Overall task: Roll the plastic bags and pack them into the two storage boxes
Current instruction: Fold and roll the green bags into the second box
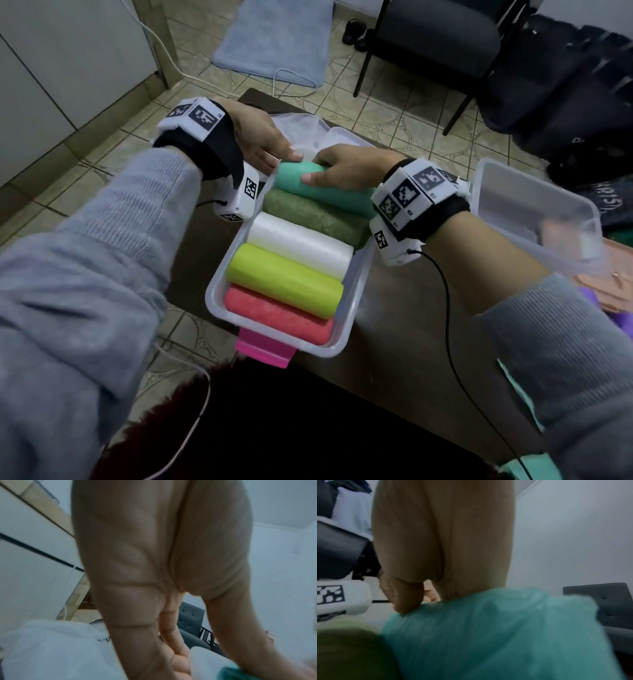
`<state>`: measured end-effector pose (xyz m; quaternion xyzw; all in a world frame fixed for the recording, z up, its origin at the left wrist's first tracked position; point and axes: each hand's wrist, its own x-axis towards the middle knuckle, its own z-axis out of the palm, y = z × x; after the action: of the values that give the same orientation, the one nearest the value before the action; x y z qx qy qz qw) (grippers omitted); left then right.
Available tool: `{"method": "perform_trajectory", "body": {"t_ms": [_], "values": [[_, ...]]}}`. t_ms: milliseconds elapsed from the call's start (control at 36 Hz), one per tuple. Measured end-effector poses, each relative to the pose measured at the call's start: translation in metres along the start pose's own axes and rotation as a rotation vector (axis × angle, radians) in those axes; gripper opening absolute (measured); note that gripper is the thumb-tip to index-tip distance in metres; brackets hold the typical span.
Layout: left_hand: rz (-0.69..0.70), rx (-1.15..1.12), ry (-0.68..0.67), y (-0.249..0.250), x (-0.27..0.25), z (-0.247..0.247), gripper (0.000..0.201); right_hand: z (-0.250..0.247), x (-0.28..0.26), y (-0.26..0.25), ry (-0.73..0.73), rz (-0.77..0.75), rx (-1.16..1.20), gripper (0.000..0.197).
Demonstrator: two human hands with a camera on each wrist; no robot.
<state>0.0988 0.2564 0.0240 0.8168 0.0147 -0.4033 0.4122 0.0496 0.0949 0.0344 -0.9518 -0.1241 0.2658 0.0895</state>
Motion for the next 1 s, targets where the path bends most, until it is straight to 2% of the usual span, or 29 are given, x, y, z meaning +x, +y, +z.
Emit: {"method": "perform_trajectory", "body": {"t_ms": [28, 111, 194, 278, 333, 417, 444, 611, 694, 750, 889, 1000], "values": [[0.0, 0.002, 0.013, 0.001, -0.001, 0.001, 0.009, 0.001, 0.0, 0.0, -0.01, 0.002, -0.024, 0.055], [0.004, 0.055, 0.068, 0.006, -0.002, 0.004, 0.051, 0.004, 0.0, -0.003, -0.028, 0.009, -0.084, 0.056], [-0.005, 0.073, 0.094, 0.009, 0.0, 0.007, 0.065, 0.006, -0.004, -0.001, 0.002, -0.014, 0.028, 0.049], [-0.006, 0.077, 0.104, 0.008, 0.0, 0.008, 0.066, 0.009, -0.01, 0.012, 0.152, -0.077, 0.136, 0.039], [0.005, 0.09, 0.13, 0.006, 0.003, 0.008, 0.06, 0.014, -0.016, 0.024, 0.174, -0.091, 0.1, 0.038], [0.025, 0.098, 0.151, 0.003, 0.007, 0.009, 0.024, 0.031, -0.027, 0.038, 0.187, -0.094, 0.048, 0.04], [0.032, 0.109, 0.157, 0.002, 0.009, 0.009, 0.021, 0.038, -0.029, 0.04, 0.228, -0.11, 0.063, 0.041], [0.011, 0.203, 0.164, 0.004, 0.01, 0.012, 0.031, 0.062, -0.026, 0.041, 0.352, -0.169, 0.016, 0.046], [-0.022, 0.311, 0.157, 0.007, 0.018, 0.011, 0.074, 0.066, -0.026, 0.044, 0.343, -0.177, -0.025, 0.048], [-0.046, 0.371, 0.164, 0.009, 0.022, 0.01, 0.083, 0.066, -0.025, 0.045, 0.332, -0.177, -0.05, 0.047], [-0.055, 0.47, 0.244, 0.015, 0.016, 0.016, 0.06, 0.067, -0.021, 0.046, 0.337, -0.175, -0.068, 0.046], [-0.057, 0.483, 0.253, 0.014, 0.016, 0.018, 0.059, 0.072, -0.015, 0.047, 0.392, -0.171, -0.059, 0.046]]}}
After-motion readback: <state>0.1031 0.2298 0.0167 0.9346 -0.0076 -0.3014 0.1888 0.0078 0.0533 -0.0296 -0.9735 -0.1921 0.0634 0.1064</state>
